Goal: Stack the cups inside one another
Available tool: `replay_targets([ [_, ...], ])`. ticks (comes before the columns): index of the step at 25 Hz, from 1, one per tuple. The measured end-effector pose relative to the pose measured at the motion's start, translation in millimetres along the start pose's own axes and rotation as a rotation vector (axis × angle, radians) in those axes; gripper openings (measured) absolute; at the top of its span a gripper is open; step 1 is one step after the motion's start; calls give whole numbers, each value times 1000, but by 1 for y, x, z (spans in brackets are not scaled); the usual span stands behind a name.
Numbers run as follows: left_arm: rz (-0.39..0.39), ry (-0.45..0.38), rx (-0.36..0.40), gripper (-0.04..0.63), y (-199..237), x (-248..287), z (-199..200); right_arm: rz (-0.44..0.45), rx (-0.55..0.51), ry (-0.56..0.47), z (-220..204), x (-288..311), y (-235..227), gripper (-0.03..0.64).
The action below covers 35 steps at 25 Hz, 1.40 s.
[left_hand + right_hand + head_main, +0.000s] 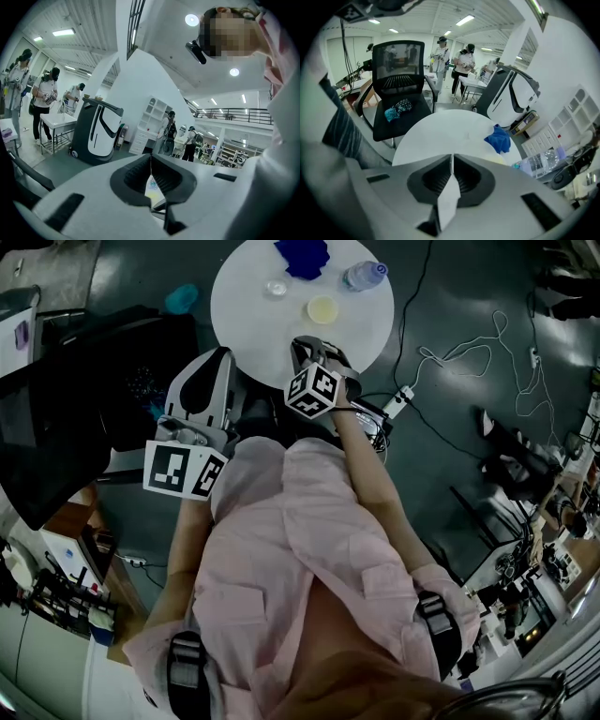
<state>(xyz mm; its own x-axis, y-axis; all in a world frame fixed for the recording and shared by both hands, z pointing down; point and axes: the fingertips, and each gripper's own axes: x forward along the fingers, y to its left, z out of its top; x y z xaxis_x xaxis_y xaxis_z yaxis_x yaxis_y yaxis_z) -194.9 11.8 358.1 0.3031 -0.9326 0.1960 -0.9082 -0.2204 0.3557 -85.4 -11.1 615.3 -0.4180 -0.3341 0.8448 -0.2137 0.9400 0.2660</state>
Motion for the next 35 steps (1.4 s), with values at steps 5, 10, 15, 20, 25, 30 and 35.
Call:
replay_targets([
  [5, -5, -9, 7, 20, -1, 6, 3, -58, 119, -110, 18, -31, -22, 35],
  [10, -13, -13, 17, 20, -3, 10, 2, -133, 241, -240, 35, -70, -49, 35],
  [15, -41, -27, 32, 20, -12, 19, 6, -213, 355, -353, 45, -107, -74, 35],
  [20, -61, -43, 66, 20, -25, 27, 11, -263, 493, -499, 44, -148, -95, 35],
  [25, -80, -79, 74, 20, -37, 32, 14, -350, 600, -591, 27, -190, -121, 35],
  [30, -90, -110, 90, 21, -54, 36, 17, -434, 649, -675, 9, -231, -140, 35],
  [35, -89, -136, 98, 21, -68, 35, 14, -490, 666, -733, -9, -263, -148, 35],
])
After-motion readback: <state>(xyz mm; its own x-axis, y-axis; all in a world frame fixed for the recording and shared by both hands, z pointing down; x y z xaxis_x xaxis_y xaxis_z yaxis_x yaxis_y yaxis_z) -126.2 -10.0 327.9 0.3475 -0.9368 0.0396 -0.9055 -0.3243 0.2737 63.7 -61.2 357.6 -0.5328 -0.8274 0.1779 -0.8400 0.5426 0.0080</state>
